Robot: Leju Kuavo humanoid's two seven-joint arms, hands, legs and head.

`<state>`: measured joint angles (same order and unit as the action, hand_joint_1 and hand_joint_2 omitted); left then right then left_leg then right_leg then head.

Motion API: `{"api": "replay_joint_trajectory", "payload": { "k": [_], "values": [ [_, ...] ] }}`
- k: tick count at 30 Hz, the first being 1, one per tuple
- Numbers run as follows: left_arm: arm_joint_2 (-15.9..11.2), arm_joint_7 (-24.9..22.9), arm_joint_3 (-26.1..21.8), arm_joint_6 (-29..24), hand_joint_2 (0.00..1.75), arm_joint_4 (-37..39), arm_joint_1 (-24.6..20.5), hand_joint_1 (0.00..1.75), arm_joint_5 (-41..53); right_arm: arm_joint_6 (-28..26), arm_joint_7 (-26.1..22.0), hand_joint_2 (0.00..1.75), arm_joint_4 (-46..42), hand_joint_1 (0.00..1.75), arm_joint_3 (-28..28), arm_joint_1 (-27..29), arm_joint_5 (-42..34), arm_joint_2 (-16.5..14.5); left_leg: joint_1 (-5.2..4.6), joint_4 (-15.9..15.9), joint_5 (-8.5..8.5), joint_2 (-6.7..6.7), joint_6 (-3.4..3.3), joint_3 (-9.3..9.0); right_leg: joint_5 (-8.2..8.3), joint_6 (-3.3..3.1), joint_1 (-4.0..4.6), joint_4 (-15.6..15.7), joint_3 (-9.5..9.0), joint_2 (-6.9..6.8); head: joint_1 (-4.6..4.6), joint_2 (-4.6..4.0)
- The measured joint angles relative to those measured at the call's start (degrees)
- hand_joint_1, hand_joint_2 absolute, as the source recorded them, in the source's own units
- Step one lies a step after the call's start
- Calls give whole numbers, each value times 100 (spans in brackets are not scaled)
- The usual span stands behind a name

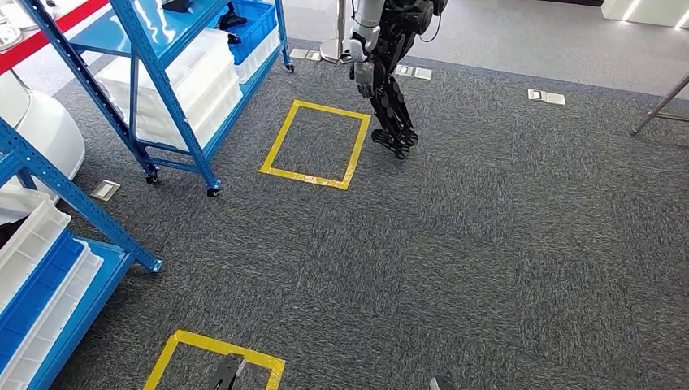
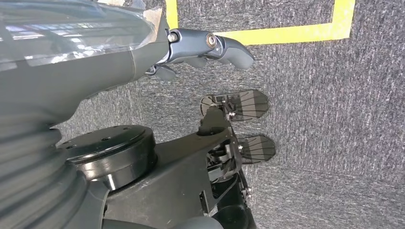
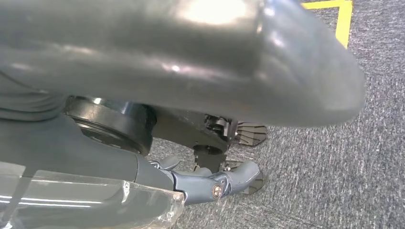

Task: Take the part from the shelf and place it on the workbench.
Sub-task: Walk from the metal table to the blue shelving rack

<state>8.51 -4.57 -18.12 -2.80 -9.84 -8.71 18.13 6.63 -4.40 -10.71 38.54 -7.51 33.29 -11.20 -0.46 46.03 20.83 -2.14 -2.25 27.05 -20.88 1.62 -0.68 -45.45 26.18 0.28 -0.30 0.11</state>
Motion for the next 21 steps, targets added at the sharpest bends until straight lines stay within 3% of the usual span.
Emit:
{"api": "replay_joint_trajectory", "payload": {
  "k": [21],
  "values": [
    [-2, 61, 0, 44, 175, 0, 14, 0, -15, 14, 59, 0, 0, 0, -3, -33, -59, -32, 1, 0, 0, -1, -1, -6, 0, 2, 1, 2, -10, -1, -1, 0]
  ]
}}
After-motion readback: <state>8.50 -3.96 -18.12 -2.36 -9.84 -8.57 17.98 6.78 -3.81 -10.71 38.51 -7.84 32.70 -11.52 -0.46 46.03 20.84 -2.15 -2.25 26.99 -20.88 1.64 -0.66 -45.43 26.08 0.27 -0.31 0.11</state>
